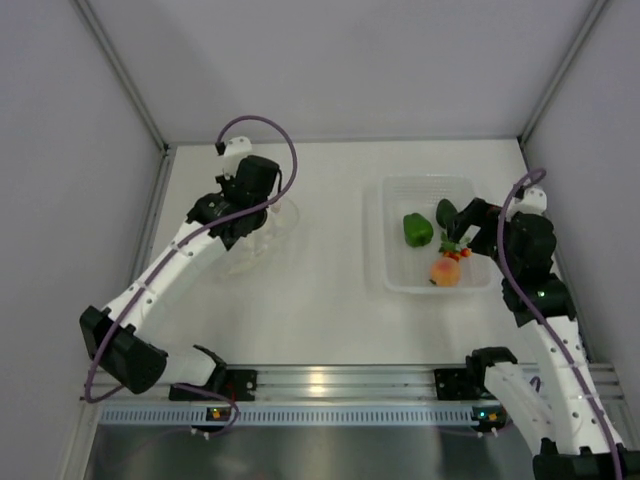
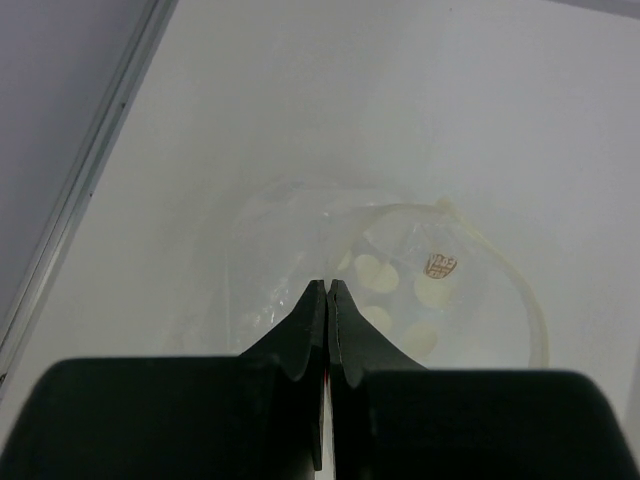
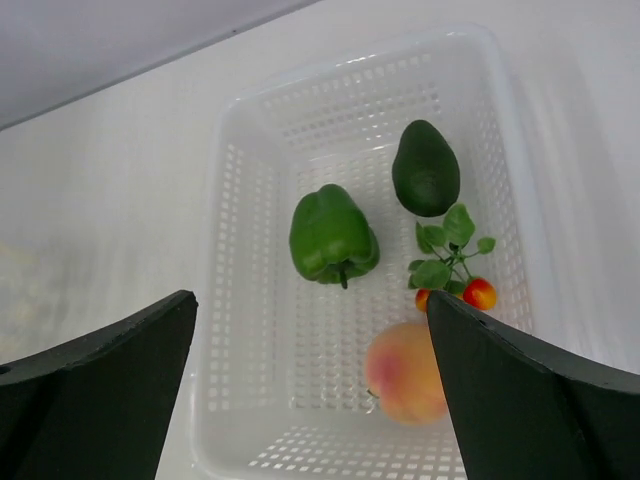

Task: Open the zip-top bag and remove the fake food

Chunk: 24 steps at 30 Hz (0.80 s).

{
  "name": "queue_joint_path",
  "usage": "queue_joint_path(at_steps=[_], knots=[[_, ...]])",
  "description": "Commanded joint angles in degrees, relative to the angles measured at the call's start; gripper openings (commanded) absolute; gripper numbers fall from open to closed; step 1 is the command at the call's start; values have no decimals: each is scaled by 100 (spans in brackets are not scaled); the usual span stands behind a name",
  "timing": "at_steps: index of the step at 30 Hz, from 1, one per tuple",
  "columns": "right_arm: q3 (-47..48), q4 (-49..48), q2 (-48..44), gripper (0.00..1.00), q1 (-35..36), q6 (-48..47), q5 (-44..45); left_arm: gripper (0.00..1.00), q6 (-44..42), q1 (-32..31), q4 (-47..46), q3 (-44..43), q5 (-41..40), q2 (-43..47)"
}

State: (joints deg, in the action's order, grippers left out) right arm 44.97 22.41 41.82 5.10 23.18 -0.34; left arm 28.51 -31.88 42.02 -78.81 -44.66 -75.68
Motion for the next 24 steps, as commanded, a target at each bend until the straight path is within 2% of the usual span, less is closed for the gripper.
queue_joint_path(at_steps=[1,4,5,7,8,9,10,13,14,15,19,20,24], knots=[[-23,439,-559,99,-18,133,-511,0,12,15,43,-162,221,-394],[-23,606,-1051,99,-18,249,-853,1,408,15,-9,-135,537,-684],[-6,632,-1158,99,-18,248,-1071,5,496,6,-10,-144,816,-815],[90,790,-1403,100,-18,213,-1257,33,576,-11,-167,-118,1160,-922],[143,878,-1466,99,-18,118,-1336,53,637,-20,-220,-109,1327,-948],[283,983,-1527,99,-18,56,-1320,70,699,-46,-247,-109,1494,-923],[362,1071,-1598,100,-18,-23,-1311,77,743,-55,-325,-83,1574,-896],[618,1414,-1625,100,-9,-322,-1136,84,761,-55,-361,-82,1680,-580],[662,1545,-1625,99,-1,-410,-926,94,744,-64,-352,-48,1680,-466],[732,1581,-1625,99,26,-437,-750,98,726,-55,-344,-12,1654,-352],[925,1783,-1537,99,543,-770,418,98,542,-55,-335,444,1199,726],[1039,1827,-1511,99,814,-849,960,98,507,-55,-335,549,1101,956],[1321,2100,-1414,99,1343,-1017,1887,98,226,-55,-317,1409,924,2011]])
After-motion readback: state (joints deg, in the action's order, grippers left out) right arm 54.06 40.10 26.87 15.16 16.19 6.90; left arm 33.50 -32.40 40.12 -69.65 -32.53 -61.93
